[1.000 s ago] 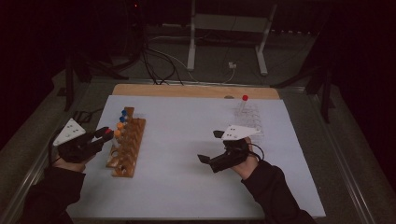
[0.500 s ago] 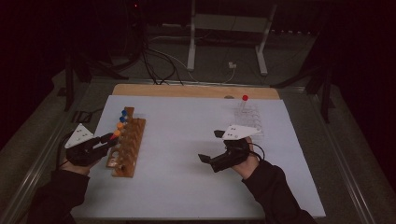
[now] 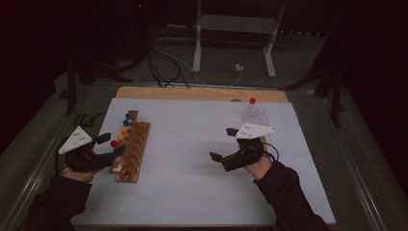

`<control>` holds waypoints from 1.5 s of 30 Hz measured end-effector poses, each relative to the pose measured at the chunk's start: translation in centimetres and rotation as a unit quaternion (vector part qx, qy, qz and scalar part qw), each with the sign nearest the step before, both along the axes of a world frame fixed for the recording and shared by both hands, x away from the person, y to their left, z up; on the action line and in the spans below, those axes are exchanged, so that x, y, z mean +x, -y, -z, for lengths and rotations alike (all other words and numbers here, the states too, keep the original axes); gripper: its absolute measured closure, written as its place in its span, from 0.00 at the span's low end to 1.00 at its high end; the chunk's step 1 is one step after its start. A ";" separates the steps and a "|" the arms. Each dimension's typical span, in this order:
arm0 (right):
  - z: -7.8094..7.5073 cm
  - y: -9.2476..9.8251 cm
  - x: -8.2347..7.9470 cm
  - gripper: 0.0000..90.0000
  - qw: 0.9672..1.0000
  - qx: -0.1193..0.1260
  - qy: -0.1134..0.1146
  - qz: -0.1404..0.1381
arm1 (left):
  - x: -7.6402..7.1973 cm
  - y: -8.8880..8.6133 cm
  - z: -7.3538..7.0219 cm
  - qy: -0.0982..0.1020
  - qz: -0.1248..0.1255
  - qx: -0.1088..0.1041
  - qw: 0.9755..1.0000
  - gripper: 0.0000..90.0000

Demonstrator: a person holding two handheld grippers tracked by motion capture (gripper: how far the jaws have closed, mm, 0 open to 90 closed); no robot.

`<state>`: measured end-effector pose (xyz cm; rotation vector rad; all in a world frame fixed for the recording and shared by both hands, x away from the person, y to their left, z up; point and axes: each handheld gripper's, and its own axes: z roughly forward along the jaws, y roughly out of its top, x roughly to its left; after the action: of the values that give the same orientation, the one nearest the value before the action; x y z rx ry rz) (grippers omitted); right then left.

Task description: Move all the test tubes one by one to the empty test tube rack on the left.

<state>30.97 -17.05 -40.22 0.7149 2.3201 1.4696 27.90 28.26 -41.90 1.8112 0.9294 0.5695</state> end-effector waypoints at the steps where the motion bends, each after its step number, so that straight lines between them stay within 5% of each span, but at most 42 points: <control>1: -0.2 0.3 0.2 0.00 1.000 0.001 0.004 0.007 | -0.1 0.3 -0.2 0.002 0.003 -0.002 1.000 0.22; 8: -1.2 4.1 2.9 0.00 0.997 0.005 0.019 0.074 | -0.7 2.6 -1.1 0.006 0.039 -0.009 0.999 0.04; 17: 0.7 10.0 8.0 0.01 0.986 -0.003 -0.005 0.165 | -0.9 5.4 -0.9 0.011 0.085 -0.023 0.996 0.02; 19: 1.5 10.6 9.2 0.10 0.982 -0.012 -0.009 0.188 | -0.9 5.9 -0.6 0.007 0.090 -0.023 0.996 0.02; 25: 3.8 10.9 12.7 0.36 0.976 -0.055 -0.032 0.208 | -0.7 6.7 0.1 -0.001 0.102 -0.029 0.994 0.02; 30: 4.8 11.0 15.0 0.59 0.973 -0.058 -0.051 0.219 | -0.9 7.0 0.2 -0.002 0.107 -0.025 0.994 0.02; 34: 5.1 10.9 16.6 0.66 0.968 -0.064 -0.065 0.235 | -0.9 7.0 0.3 -0.002 0.106 -0.027 0.994 0.02; 45: 5.4 9.8 18.7 0.83 0.966 -0.089 -0.081 0.229 | -0.9 7.2 0.4 -0.006 0.114 -0.022 0.993 0.02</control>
<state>49.66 -26.89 -45.64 1.2537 2.1614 1.0163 26.96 21.05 -42.29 1.8525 0.7236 0.3918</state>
